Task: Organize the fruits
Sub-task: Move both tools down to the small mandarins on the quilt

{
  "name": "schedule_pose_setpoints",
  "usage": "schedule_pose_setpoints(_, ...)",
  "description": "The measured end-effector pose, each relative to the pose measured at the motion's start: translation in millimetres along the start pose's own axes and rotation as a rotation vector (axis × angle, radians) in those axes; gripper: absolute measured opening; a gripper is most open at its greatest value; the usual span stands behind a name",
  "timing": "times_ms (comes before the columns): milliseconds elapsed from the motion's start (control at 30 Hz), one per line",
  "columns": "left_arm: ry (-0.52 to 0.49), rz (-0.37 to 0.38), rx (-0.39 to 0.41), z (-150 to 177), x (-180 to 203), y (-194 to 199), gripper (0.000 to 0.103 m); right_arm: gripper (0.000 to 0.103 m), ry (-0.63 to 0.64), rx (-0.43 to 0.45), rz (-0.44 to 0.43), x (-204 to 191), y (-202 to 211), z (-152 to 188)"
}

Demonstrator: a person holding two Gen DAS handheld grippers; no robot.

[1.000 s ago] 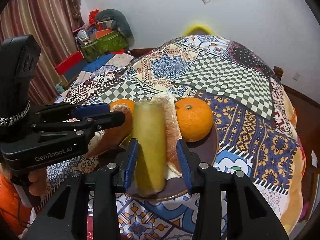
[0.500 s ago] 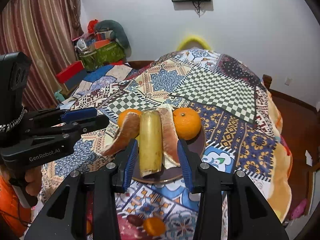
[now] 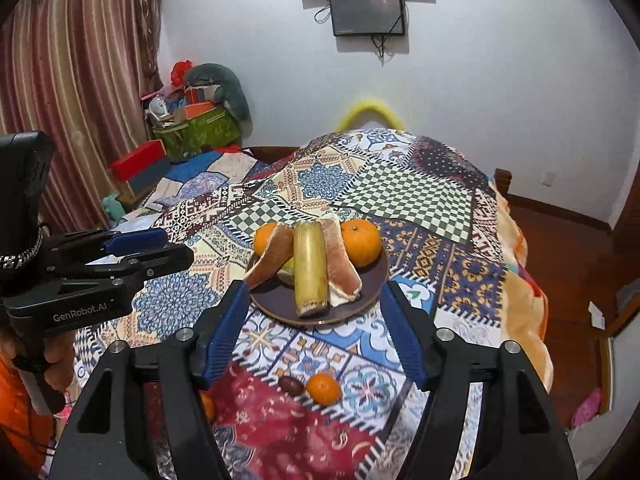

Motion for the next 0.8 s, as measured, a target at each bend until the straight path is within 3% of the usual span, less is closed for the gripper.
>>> schedule_pose_setpoints(167,0.001,-0.003,-0.002,15.9,9.2,12.4,0.059,0.071,-0.02,0.0,0.016,-0.8,10.8,12.8)
schedule_pose_setpoints(233,-0.003,-0.003,-0.012,22.2,12.7,14.1,0.061,0.078,-0.028,0.003,0.035,-0.4,13.7,18.6)
schedule_pose_setpoints(367,0.002,0.002,-0.033,36.5,17.9,15.3,0.066,0.079,-0.042,-0.003,0.051,1.8,17.6,29.5)
schedule_pose_setpoints(800,0.005,0.036,-0.198,98.6,36.1,-20.3,0.066,0.079,-0.062,-0.07,0.101,9.0,12.4,67.6)
Point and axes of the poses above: each gripper's, at about its wrist camera, not at the fingertips, and y roughly against the way its jaws point, x to its right, z to its underside, the point moved 6 cm from there along -y, roughly the way its jaws point, and after that the axes turned 5 degrees about -y, right-handed, at the moved point
